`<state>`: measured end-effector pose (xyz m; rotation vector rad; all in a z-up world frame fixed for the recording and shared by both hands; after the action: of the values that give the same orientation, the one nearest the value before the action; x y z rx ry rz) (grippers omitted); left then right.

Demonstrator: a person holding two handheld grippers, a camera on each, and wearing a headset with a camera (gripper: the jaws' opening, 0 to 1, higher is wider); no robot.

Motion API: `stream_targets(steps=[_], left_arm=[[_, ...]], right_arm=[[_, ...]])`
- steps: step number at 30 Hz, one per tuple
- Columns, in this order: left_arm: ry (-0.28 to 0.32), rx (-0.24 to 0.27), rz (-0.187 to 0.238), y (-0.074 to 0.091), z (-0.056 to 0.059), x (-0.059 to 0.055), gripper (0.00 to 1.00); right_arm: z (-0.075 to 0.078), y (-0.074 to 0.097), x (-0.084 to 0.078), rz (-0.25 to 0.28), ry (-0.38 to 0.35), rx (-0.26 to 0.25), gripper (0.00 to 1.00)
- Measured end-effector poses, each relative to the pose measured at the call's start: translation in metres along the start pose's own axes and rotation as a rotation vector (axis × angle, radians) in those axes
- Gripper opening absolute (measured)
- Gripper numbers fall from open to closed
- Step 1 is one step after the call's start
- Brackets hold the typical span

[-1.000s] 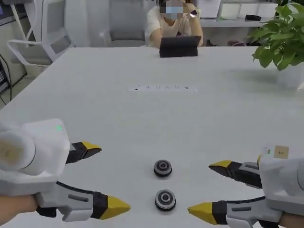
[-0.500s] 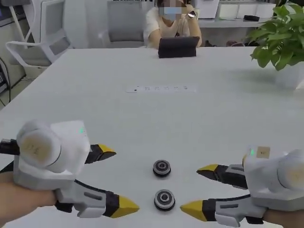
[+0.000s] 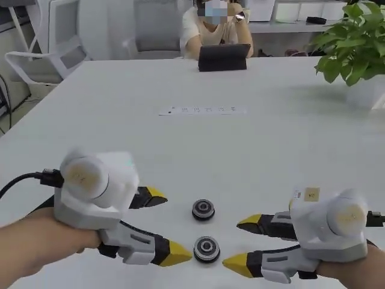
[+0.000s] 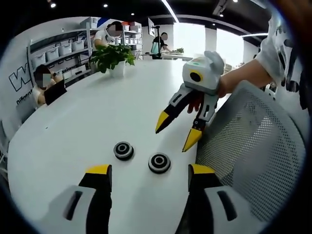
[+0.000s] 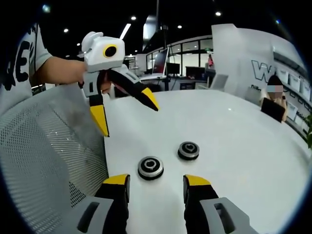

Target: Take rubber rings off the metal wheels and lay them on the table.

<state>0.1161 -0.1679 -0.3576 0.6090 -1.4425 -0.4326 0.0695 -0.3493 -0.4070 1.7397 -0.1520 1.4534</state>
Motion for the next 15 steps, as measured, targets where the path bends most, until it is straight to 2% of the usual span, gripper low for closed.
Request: stream_targets(steps=[6, 15], left_arm=[[0.015, -0.023, -0.009, -0.011, -0.001, -0.002, 0.54], [0.017, -0.061, -0.044, -0.029, 0.0, -0.005, 0.46]], right_arm=[[0.003, -0.006, -0.005, -0.008, -0.014, 0.013, 0.39], [0.005, -0.011, -0.008, -0.011, -0.05, 0.024, 0.38]])
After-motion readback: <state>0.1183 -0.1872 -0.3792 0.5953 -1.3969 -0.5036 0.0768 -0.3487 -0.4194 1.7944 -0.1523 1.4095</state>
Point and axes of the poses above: the centre of the closed fingertips' face, and the gripper's own axes: y roughly backward along the fingers, z roughly to its right, x roughly out of its top, the point moved 8 cm from there along y, roughly backward along the fingers, and after that the axes turned 6 degrees about -x, right-handed, at the moved point
